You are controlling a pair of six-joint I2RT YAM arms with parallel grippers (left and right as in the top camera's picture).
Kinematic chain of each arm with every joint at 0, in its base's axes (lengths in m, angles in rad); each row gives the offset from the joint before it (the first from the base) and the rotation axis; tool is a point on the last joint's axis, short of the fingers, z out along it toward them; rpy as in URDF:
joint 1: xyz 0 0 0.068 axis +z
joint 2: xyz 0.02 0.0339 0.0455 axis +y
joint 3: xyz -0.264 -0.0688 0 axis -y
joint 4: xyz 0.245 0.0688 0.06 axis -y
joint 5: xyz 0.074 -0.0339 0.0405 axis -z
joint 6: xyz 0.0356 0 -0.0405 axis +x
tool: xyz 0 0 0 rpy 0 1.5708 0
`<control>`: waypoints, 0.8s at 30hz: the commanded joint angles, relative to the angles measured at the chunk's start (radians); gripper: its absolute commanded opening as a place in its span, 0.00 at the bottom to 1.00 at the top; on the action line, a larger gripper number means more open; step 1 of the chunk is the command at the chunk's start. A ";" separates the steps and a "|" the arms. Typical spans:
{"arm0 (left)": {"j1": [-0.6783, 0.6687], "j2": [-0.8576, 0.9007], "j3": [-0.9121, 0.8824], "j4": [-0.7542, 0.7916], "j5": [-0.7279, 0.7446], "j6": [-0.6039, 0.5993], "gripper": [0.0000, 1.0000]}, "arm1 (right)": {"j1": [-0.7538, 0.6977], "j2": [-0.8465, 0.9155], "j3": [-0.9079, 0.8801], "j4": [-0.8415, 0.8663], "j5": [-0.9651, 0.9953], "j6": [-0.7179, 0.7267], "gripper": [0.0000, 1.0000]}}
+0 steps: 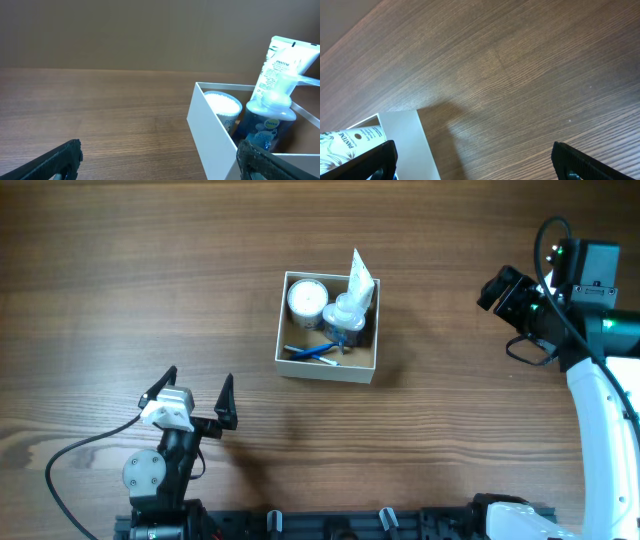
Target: Pack container
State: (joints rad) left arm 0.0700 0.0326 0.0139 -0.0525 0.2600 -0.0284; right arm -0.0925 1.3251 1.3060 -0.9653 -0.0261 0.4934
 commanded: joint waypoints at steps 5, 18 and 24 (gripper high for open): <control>-0.003 0.002 -0.008 0.003 0.008 -0.010 1.00 | -0.002 0.010 0.016 0.003 -0.009 0.006 1.00; -0.003 0.002 -0.008 0.003 0.008 -0.010 1.00 | 0.003 -0.483 -0.274 0.152 0.157 -0.111 1.00; -0.003 0.002 -0.008 0.003 0.008 -0.010 1.00 | 0.003 -0.874 -0.721 0.439 0.002 -0.285 1.00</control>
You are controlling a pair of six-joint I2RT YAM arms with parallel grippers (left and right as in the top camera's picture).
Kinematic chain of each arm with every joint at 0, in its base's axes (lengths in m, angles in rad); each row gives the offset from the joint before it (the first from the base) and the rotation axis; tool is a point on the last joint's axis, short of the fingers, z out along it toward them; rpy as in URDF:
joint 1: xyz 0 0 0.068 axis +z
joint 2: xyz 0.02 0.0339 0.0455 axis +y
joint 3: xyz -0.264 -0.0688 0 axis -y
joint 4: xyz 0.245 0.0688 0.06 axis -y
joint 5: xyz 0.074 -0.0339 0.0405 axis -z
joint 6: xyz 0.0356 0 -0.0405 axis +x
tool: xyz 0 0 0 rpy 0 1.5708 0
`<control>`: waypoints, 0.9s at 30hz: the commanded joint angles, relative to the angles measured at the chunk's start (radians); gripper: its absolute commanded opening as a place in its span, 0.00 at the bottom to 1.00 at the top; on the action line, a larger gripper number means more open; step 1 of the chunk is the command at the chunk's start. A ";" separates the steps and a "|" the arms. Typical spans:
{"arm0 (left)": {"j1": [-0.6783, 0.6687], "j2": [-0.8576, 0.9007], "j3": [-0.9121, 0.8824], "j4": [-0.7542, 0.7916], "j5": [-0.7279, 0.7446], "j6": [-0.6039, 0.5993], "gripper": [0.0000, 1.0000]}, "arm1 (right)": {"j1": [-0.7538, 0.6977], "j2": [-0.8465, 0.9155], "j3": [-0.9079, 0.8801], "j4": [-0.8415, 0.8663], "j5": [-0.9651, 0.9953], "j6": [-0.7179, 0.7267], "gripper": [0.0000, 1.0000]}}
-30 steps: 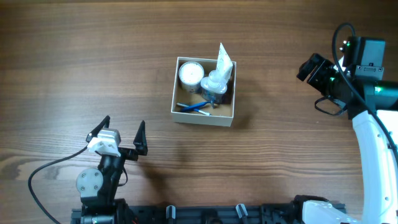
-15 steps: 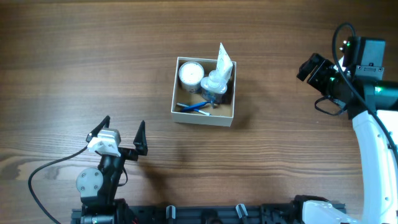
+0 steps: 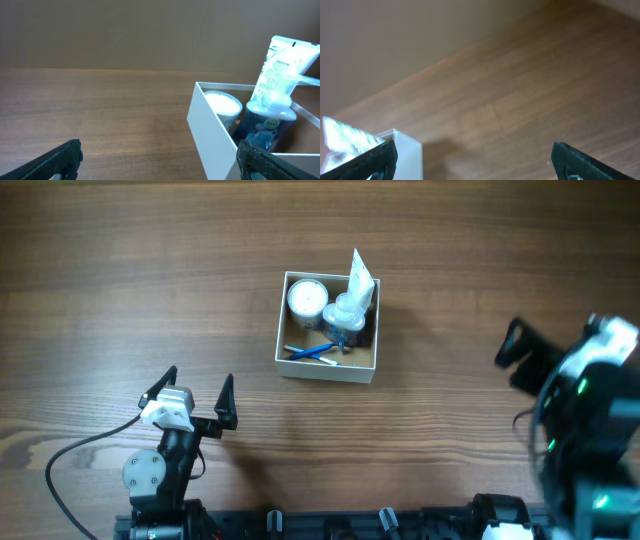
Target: Pack container
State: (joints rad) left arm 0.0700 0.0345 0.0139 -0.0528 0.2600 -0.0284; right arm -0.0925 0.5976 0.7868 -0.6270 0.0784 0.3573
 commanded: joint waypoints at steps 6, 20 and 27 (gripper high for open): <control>-0.003 0.000 -0.008 0.003 0.008 -0.010 1.00 | 0.003 -0.377 -0.478 0.281 -0.212 -0.197 1.00; -0.003 0.000 -0.008 0.003 0.008 -0.009 1.00 | 0.003 -0.552 -0.721 0.493 -0.217 -0.201 1.00; -0.003 0.000 -0.008 0.003 0.008 -0.009 1.00 | 0.003 -0.594 -0.731 0.517 -0.192 -0.199 1.00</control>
